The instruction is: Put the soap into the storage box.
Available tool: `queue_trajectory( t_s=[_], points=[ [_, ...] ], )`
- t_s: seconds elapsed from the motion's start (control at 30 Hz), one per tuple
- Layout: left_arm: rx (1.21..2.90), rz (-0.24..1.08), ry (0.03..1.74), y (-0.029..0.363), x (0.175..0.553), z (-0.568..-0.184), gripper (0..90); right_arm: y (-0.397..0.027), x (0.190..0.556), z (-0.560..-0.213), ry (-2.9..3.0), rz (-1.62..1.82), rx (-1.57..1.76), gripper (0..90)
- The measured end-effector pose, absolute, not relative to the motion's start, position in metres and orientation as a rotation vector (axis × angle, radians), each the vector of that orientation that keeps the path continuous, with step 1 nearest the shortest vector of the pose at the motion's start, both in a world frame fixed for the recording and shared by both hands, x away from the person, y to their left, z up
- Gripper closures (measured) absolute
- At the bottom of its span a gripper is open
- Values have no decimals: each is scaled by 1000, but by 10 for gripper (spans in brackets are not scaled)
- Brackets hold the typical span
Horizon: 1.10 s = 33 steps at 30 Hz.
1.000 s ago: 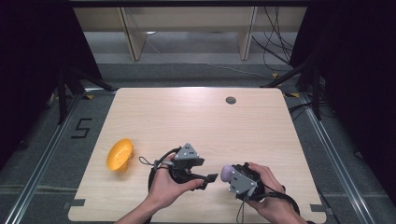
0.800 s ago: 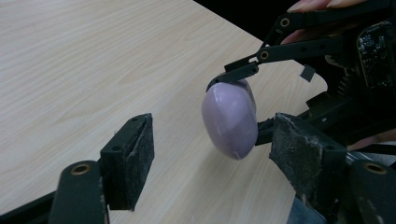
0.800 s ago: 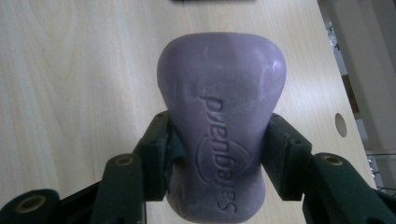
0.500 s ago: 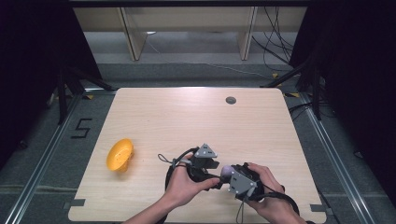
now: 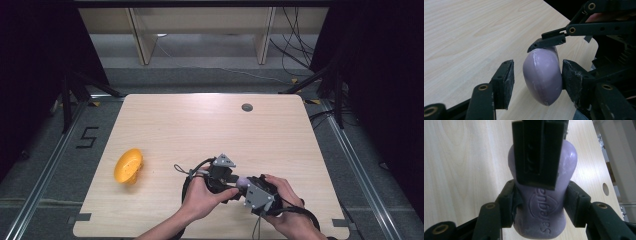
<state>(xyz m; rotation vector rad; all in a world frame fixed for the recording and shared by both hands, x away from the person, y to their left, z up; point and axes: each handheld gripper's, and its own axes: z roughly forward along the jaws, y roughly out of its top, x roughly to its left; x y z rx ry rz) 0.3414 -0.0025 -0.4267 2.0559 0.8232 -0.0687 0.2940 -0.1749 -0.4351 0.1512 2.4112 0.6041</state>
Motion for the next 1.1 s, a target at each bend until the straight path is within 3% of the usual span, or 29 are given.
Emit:
queue_trajectory(
  t_s=[0.5, 0.83, 1.1],
  points=[
    [2069, -176, 872, -5, 346, -433, 465, -170, 291, -434, 2403, 612, 139, 501],
    [2042, -253, 909, -6, 347, -436, 558, -168, 288, -434, 2397, 627, 155, 500],
    [2062, -267, 952, -2, 348, -435, 574, -164, 287, -435, 2383, 624, 156, 500]
  ],
)
